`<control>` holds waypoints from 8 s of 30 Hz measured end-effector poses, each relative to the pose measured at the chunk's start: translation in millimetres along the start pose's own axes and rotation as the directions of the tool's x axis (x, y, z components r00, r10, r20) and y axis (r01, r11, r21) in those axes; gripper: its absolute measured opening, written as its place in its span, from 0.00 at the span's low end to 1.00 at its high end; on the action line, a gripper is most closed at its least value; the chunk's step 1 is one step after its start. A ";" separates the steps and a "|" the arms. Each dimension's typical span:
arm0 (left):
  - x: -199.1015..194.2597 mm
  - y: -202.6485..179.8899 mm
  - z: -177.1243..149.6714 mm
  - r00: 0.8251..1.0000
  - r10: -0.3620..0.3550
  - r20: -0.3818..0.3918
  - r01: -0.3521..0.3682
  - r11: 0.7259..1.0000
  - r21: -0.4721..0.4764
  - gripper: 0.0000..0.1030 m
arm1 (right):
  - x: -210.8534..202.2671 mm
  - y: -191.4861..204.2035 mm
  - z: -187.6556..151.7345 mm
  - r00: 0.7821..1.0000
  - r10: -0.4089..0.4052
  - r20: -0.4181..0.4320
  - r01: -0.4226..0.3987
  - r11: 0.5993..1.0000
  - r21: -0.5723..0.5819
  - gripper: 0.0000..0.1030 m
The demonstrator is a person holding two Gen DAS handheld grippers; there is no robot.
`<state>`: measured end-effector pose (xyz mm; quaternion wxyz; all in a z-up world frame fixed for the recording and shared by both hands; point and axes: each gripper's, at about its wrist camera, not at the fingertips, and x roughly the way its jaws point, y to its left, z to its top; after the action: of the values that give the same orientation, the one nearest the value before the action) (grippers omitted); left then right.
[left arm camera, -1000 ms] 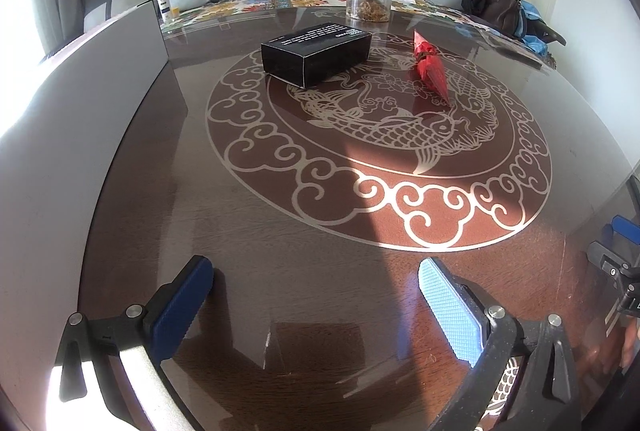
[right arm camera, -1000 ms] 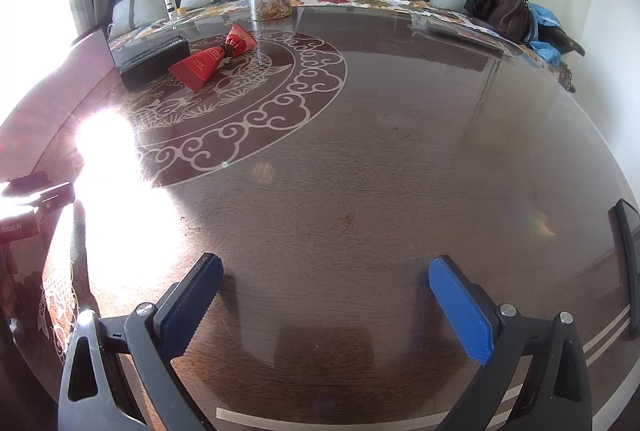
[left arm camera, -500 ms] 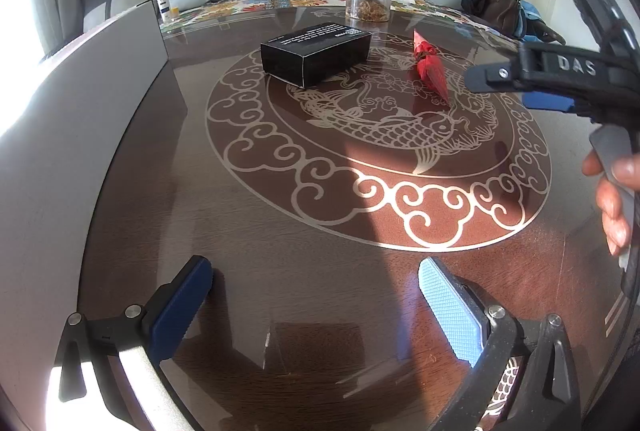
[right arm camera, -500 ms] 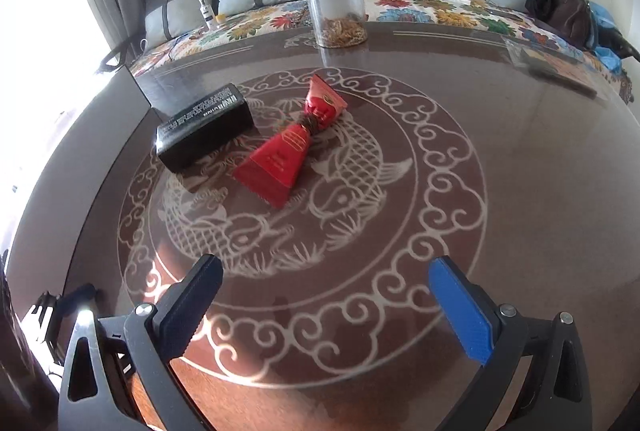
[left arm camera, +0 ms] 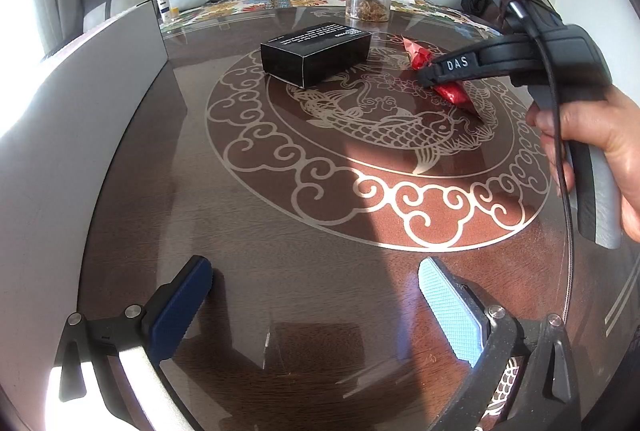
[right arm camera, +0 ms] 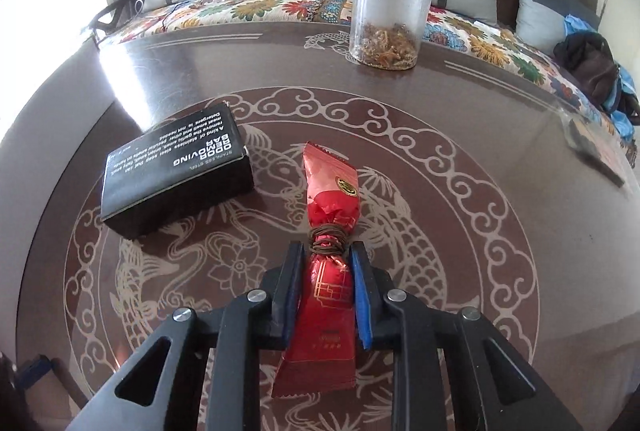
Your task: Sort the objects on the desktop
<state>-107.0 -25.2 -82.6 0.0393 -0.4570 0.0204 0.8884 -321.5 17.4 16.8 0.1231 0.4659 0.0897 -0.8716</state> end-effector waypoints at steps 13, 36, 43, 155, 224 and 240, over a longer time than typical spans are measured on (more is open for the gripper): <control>-0.1 -0.2 -0.1 1.000 0.000 0.000 0.000 1.000 0.000 1.00 | -94.2 -14.0 -150.6 0.996 0.001 0.092 0.013 0.990 -0.142 0.26; 83.9 23.6 134.5 0.979 -0.131 -0.158 0.155 0.977 0.146 1.00 | -92.1 -32.5 -151.1 0.995 0.032 0.091 -0.032 0.999 -0.006 0.42; 107.1 -3.1 169.6 0.982 -0.109 -0.156 0.150 0.948 0.281 1.00 | -92.0 -32.7 -151.0 0.995 0.032 0.091 -0.032 0.999 -0.006 0.42; -6.7 -10.2 -13.1 1.000 0.017 0.019 -0.017 1.000 -0.012 0.99 | -82.2 -43.0 -150.5 0.999 0.003 0.034 -0.005 0.999 0.054 1.00; 8.7 -7.7 13.4 0.986 -0.038 -0.160 0.050 0.996 0.075 0.99 | -79.5 -43.3 -137.8 0.995 0.029 -0.098 -0.027 0.999 0.017 0.90; -123.6 68.6 30.0 0.978 -0.181 0.109 0.197 0.967 -0.164 0.56 | -168.4 6.9 -75.9 0.991 0.123 -0.057 -0.129 0.986 -0.108 0.21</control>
<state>-65.8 -97.7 35.4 0.0846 -0.4168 -0.1028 0.8992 -169.3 53.5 115.2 0.2018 0.4848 0.1118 -0.8437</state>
